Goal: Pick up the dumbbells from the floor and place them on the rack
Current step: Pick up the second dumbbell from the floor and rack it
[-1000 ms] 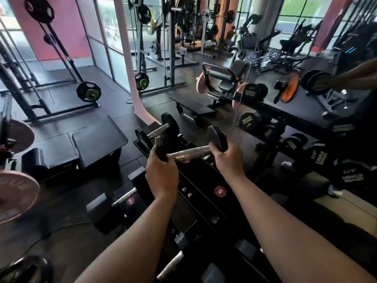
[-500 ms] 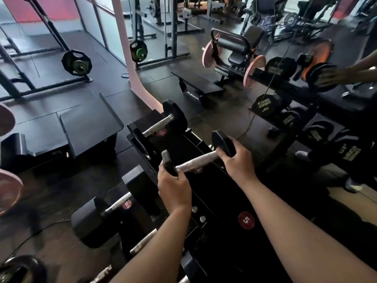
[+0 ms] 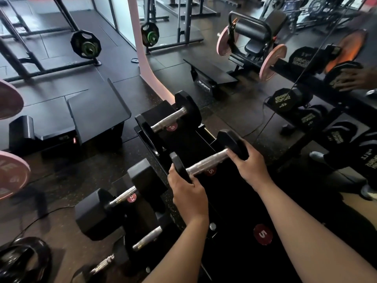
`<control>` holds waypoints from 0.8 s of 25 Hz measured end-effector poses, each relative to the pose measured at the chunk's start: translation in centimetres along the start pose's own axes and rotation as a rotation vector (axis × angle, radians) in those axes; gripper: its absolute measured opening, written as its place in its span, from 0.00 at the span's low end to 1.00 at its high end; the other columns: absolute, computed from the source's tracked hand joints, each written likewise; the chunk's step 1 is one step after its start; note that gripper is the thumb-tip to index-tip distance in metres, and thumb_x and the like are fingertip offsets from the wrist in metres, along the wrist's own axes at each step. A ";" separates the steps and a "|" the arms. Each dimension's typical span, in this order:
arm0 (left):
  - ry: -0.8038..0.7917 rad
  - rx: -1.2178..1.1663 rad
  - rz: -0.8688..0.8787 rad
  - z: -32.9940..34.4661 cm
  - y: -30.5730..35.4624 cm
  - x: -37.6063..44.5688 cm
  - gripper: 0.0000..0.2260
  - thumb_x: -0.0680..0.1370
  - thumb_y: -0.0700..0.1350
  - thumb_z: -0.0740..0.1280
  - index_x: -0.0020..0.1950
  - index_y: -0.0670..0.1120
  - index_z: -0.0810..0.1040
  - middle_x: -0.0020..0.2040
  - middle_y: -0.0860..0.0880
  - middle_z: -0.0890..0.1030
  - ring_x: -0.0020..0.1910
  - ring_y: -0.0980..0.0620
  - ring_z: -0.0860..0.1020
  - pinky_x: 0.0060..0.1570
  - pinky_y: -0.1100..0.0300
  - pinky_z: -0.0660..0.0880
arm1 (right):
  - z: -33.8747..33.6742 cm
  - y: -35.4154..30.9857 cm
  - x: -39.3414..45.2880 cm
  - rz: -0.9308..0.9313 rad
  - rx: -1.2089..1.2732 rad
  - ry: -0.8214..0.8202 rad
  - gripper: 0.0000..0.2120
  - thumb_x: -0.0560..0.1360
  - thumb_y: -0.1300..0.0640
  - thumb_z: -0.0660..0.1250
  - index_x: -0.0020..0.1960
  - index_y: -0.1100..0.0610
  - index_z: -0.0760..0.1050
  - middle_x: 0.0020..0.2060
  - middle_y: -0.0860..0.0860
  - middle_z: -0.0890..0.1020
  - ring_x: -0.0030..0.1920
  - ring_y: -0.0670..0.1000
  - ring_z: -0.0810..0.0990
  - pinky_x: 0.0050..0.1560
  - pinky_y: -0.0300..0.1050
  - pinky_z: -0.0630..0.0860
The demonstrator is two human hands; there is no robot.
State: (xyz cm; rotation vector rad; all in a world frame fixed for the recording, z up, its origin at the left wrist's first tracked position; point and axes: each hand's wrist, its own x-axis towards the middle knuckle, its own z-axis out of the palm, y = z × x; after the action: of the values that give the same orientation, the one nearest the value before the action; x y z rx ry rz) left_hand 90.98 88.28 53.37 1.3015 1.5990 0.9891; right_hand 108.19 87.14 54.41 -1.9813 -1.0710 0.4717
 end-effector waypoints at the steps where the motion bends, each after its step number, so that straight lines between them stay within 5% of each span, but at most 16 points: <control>1: -0.019 -0.012 -0.006 0.1 -0.1 -0.3 0.25 0.81 0.41 0.65 0.77 0.45 0.62 0.76 0.47 0.66 0.46 0.72 0.74 0.44 0.82 0.65 | 0.0 0.2 0.0 0.022 0.007 -0.015 0.18 0.77 0.47 0.71 0.65 0.49 0.78 0.54 0.44 0.83 0.58 0.45 0.80 0.63 0.44 0.76; 5: -0.012 0.009 -0.014 -0.1 -0.3 -0.3 0.26 0.81 0.43 0.66 0.77 0.45 0.62 0.75 0.47 0.66 0.59 0.65 0.74 0.39 0.81 0.62 | 0.1 0.8 0.1 0.066 0.044 0.007 0.17 0.75 0.45 0.72 0.62 0.48 0.79 0.52 0.43 0.84 0.57 0.46 0.81 0.63 0.50 0.77; 7: -0.007 0.003 -0.015 -0.2 -0.4 -0.2 0.26 0.80 0.44 0.67 0.76 0.46 0.62 0.74 0.48 0.67 0.57 0.63 0.74 0.39 0.80 0.63 | 0.2 1.0 0.1 0.098 0.067 0.003 0.17 0.74 0.42 0.72 0.60 0.46 0.79 0.50 0.43 0.84 0.56 0.45 0.82 0.62 0.52 0.78; 10: -0.012 -0.043 -0.019 -0.1 -0.5 -0.1 0.28 0.79 0.47 0.69 0.76 0.48 0.62 0.73 0.49 0.68 0.66 0.51 0.73 0.47 0.74 0.63 | 0.2 0.8 -0.2 0.125 0.098 0.000 0.18 0.72 0.39 0.72 0.58 0.44 0.79 0.50 0.43 0.84 0.55 0.45 0.82 0.61 0.53 0.78; 13: -0.027 -0.080 -0.006 0.0 -0.7 0.2 0.30 0.78 0.50 0.71 0.76 0.48 0.61 0.72 0.49 0.68 0.67 0.49 0.72 0.52 0.62 0.68 | 0.2 0.3 -0.7 0.106 0.125 0.024 0.22 0.72 0.37 0.71 0.63 0.43 0.77 0.56 0.42 0.82 0.59 0.43 0.79 0.64 0.50 0.76; 20: -0.121 -0.130 0.004 -1.2 -1.1 0.8 0.41 0.73 0.53 0.75 0.78 0.51 0.54 0.77 0.47 0.59 0.74 0.45 0.65 0.59 0.54 0.68 | -1.1 -0.9 -2.2 0.178 0.207 0.071 0.33 0.73 0.34 0.68 0.75 0.39 0.64 0.65 0.41 0.75 0.68 0.47 0.72 0.69 0.51 0.71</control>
State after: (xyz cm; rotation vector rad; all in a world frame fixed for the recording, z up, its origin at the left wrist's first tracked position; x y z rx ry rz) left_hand 89.39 88.79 52.65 1.2518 1.4177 0.9813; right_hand 107.17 85.08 55.65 -1.9013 -0.7729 0.5779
